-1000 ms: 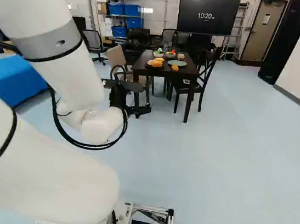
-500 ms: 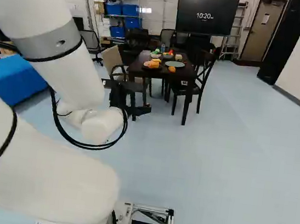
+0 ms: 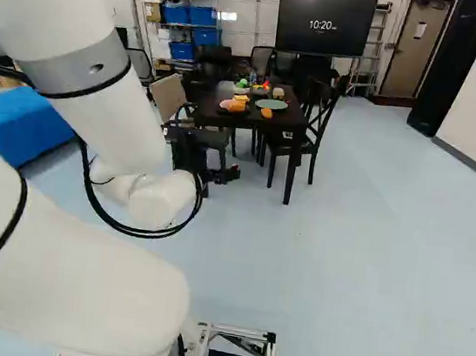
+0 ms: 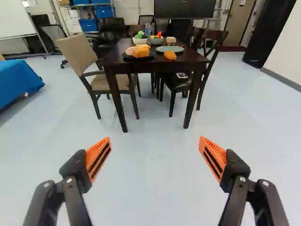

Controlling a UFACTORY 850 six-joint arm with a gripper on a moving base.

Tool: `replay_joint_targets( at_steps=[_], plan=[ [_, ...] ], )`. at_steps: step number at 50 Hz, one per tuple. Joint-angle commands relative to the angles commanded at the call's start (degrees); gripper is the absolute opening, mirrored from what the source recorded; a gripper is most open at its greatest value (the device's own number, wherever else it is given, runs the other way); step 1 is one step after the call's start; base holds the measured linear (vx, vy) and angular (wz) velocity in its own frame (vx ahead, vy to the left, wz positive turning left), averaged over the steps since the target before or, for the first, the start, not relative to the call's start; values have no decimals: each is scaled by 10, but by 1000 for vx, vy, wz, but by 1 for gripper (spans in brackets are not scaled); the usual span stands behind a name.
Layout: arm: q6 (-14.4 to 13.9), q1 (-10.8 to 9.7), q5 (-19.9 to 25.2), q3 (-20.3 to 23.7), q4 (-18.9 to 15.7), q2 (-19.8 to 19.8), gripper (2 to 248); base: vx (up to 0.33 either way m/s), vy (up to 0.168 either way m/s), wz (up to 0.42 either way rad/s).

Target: Move the croissant to the empty plate

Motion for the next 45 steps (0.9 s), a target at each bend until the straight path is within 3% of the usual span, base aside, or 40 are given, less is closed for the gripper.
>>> replay_joint_targets(
  at_steps=[45],
  plan=[
    [0,0,0,0,0,0,247,207,-73,-17]
  ],
)
